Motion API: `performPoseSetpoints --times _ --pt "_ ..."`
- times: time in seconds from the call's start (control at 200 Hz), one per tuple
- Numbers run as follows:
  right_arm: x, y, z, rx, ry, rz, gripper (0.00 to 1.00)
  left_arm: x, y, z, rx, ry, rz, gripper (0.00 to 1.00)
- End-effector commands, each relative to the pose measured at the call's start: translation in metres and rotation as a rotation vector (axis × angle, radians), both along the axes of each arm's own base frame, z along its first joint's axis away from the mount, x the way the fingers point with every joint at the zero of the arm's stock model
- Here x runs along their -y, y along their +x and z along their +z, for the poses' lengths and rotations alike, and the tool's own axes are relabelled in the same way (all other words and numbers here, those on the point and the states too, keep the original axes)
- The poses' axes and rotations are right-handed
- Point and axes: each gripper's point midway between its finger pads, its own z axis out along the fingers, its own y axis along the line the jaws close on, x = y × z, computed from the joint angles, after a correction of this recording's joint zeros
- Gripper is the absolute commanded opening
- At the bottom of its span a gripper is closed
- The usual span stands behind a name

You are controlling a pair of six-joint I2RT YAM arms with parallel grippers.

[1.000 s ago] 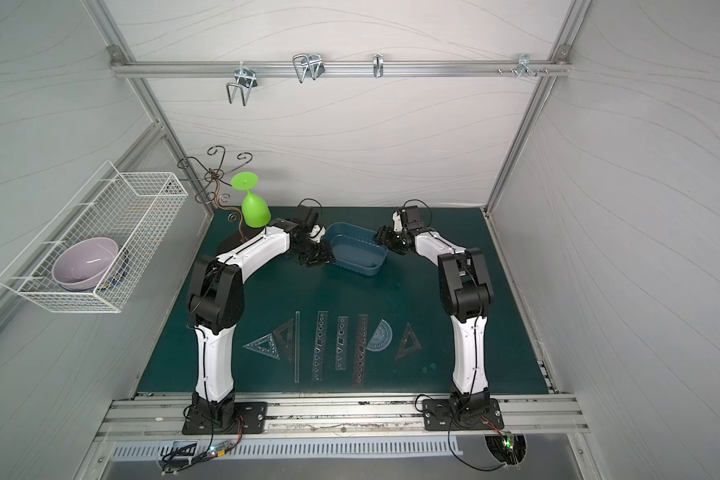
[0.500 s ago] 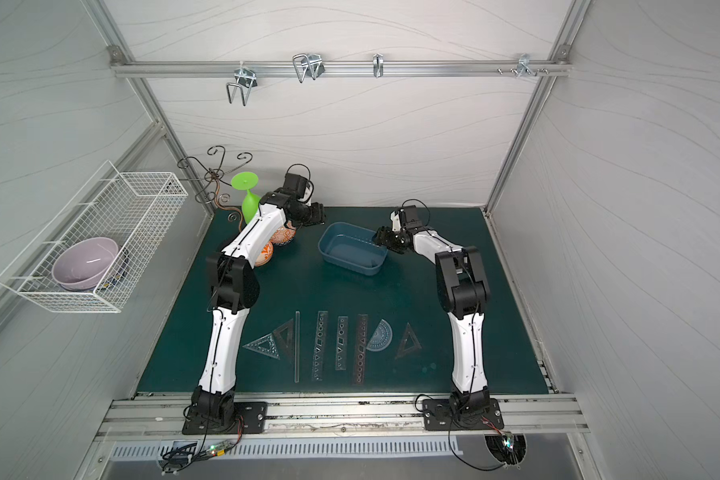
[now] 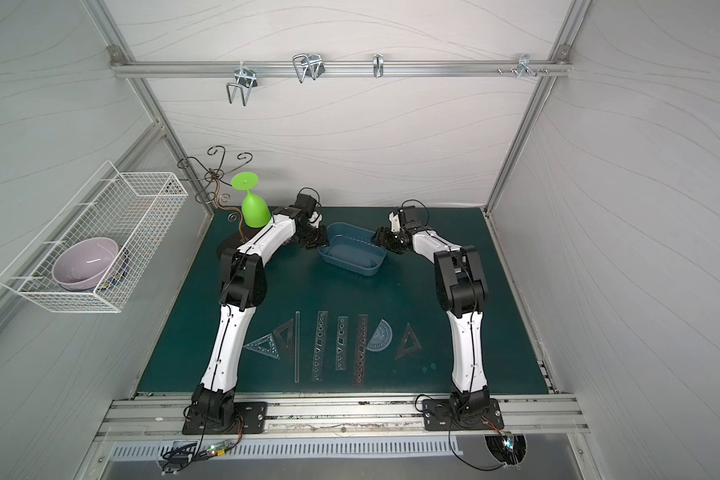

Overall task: Put the scattered rulers into the storage box
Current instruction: Move the storage box to the center of the board.

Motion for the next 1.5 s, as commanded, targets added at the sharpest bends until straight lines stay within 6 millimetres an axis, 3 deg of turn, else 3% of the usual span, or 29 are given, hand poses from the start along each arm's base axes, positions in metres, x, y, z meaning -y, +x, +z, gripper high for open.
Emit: performPoseSetpoints --times 0.0,0.38,0.41,0.67,0.83,0.98,1.055,1.135,1.365,1.495 --pt "-0.013 -0.002 0.0 -0.01 0.022 0.037 0.7 0.002 -0.01 0.026 0.024 -0.029 0.009 0.31" --pt "-0.031 -0.005 0.001 -0.031 0.032 0.066 0.67 -0.008 -0.054 0.037 -0.009 -0.005 0.094 0.31" --pt "-0.032 -0.005 0.002 -0.031 0.034 0.067 0.67 -0.01 -0.062 0.029 -0.033 0.003 0.103 0.31" --pt "-0.035 -0.006 0.01 -0.032 0.038 0.07 0.67 -0.014 -0.079 0.022 -0.051 0.017 0.161 0.33" --pt "-0.026 -0.002 0.04 0.034 0.0 0.061 0.68 -0.011 -0.095 0.021 -0.062 0.003 0.156 0.33" --pt "0.006 -0.003 0.073 0.092 -0.097 0.001 0.7 -0.015 -0.112 0.024 -0.061 0.003 0.16 0.33" --pt "0.02 -0.018 0.087 0.103 -0.123 -0.028 0.72 -0.019 -0.119 0.027 -0.06 0.013 0.157 0.33" --pt "0.026 -0.043 0.085 0.086 -0.146 -0.042 0.74 -0.022 -0.123 0.031 -0.051 0.019 0.158 0.34" --pt "0.014 -0.119 0.067 0.043 -0.168 0.025 0.74 -0.023 -0.13 0.042 -0.035 0.004 0.159 0.38" --pt "0.001 -0.156 0.062 0.078 -0.2 0.097 0.71 -0.026 -0.144 0.055 -0.016 -0.015 0.162 0.41"
